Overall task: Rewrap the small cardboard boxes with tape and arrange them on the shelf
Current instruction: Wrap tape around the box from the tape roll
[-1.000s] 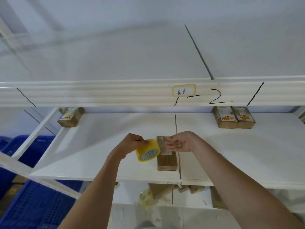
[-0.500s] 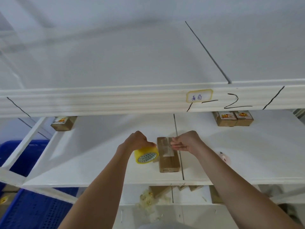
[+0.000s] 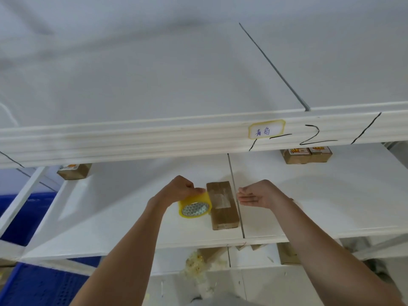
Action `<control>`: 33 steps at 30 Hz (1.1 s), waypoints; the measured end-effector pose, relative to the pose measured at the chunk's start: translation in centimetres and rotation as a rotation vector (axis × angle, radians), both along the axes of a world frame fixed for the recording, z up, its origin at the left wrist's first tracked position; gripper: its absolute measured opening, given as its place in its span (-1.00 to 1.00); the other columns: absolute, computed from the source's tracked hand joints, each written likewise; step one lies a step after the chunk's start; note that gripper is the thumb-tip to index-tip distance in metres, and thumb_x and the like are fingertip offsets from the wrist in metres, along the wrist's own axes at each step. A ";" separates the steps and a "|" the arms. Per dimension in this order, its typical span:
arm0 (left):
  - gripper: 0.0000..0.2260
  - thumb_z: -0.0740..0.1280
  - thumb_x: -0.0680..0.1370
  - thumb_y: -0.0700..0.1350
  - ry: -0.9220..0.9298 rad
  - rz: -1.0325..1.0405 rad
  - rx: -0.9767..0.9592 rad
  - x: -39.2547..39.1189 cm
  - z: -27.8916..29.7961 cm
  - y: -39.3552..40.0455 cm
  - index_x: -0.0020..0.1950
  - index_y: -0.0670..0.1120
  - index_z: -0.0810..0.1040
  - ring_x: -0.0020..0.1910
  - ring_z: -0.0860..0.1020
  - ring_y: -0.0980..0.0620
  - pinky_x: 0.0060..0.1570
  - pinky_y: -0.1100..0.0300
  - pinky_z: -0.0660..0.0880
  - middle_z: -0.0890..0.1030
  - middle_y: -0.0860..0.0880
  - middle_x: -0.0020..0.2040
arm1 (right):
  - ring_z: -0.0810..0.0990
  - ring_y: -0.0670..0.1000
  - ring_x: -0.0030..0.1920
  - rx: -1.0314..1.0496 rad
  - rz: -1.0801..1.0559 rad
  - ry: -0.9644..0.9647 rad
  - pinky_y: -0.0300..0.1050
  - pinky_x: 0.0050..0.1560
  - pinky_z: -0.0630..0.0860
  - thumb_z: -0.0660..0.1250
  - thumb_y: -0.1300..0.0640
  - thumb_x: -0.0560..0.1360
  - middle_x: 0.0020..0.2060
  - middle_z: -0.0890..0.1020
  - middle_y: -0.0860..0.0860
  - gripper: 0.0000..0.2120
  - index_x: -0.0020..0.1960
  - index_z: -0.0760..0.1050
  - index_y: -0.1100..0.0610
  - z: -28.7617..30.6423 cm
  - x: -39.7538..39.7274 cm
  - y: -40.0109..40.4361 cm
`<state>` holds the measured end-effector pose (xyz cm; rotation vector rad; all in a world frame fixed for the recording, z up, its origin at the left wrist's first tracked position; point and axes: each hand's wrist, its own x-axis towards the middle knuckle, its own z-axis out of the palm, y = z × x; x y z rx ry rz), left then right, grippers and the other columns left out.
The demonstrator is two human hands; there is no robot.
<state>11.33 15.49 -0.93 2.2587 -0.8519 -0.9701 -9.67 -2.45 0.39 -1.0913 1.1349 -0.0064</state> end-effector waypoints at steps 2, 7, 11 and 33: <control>-0.62 0.49 0.43 0.24 -0.136 -0.038 0.113 -0.1 -0.3 0.0 -0.38 -0.01 0.53 -0.33 0.51 0.05 -0.28 0.21 0.41 0.52 0.03 -0.34 | 0.72 0.17 -0.11 -0.043 -0.001 0.038 0.02 -0.08 0.67 0.46 0.36 0.49 -0.06 0.69 0.30 -0.77 0.08 0.54 0.46 -0.9 0.5 0.7; -0.56 0.45 0.38 0.35 -0.316 -0.075 0.249 -0.1 -1.8 0.8 -0.34 -0.02 0.54 -0.29 0.57 0.05 -0.22 0.18 0.51 0.56 0.03 -0.31 | 0.71 0.13 -0.12 -0.126 0.011 0.101 -0.02 -0.04 0.66 0.46 0.31 0.52 -0.10 0.70 0.25 -0.74 0.12 0.53 0.46 -1.9 1.3 0.6; -0.56 0.45 0.34 0.37 -0.338 -0.084 0.264 -0.3 -2.3 0.3 -0.35 0.01 0.52 -0.29 0.60 0.04 -0.18 0.16 0.57 0.59 0.03 -0.30 | 0.71 0.10 -0.14 -0.160 0.037 0.147 -0.06 -0.14 0.65 0.43 0.31 0.54 -0.04 0.71 0.26 -0.75 0.13 0.52 0.44 -2.2 1.1 0.6; -0.56 0.42 0.28 0.42 -0.365 -0.085 0.320 -0.2 -3.0 -0.7 -0.27 0.05 0.54 -0.31 0.61 0.06 -0.24 0.19 0.54 0.59 0.07 -0.29 | 0.73 0.19 -0.10 -0.159 -0.050 0.216 0.08 -0.08 0.69 0.47 0.29 0.51 -0.17 0.71 0.24 -0.86 -0.08 0.57 0.38 -4.8 0.9 0.6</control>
